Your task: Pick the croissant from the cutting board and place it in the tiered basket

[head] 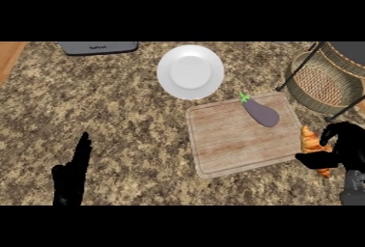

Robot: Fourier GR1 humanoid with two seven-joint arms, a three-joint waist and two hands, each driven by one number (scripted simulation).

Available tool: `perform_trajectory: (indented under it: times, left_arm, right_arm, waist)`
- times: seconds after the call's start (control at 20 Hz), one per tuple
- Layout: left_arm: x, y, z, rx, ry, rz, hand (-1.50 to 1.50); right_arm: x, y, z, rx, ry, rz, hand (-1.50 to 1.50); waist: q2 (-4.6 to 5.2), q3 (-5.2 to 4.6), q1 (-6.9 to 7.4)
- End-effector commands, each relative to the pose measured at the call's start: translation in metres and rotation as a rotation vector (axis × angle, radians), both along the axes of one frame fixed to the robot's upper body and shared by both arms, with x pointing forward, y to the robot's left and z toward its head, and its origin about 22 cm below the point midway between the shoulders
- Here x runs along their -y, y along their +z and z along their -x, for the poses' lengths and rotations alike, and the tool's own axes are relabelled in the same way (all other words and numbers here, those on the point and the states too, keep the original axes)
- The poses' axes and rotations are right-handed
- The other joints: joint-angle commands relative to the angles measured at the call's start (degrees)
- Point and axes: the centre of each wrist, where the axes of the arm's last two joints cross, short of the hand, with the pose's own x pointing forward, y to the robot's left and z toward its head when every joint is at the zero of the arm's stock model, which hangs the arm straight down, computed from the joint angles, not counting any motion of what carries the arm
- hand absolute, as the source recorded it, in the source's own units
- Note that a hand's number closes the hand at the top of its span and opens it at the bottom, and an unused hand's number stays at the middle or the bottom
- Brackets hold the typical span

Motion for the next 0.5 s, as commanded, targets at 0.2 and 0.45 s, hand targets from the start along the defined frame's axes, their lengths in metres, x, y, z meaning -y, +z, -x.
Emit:
perform_trajectory:
  times: [0.2,0.45]
  left_arm:
    - [0.000,-0.007,0.005,-0.022,0.019,0.014,0.00]
    - [-0.001,-0.007,0.004,-0.010,-0.024,-0.006,0.00]
  right_arm:
    - [0.104,0.113,0.050,0.432,-0.064,-0.146,1.50]
    - [0.127,0.188,0.094,0.520,-0.027,0.000,1.50]
  waist:
    - [0.11,-0.31,0.03]
    - [0.52,-0.36,2.30]
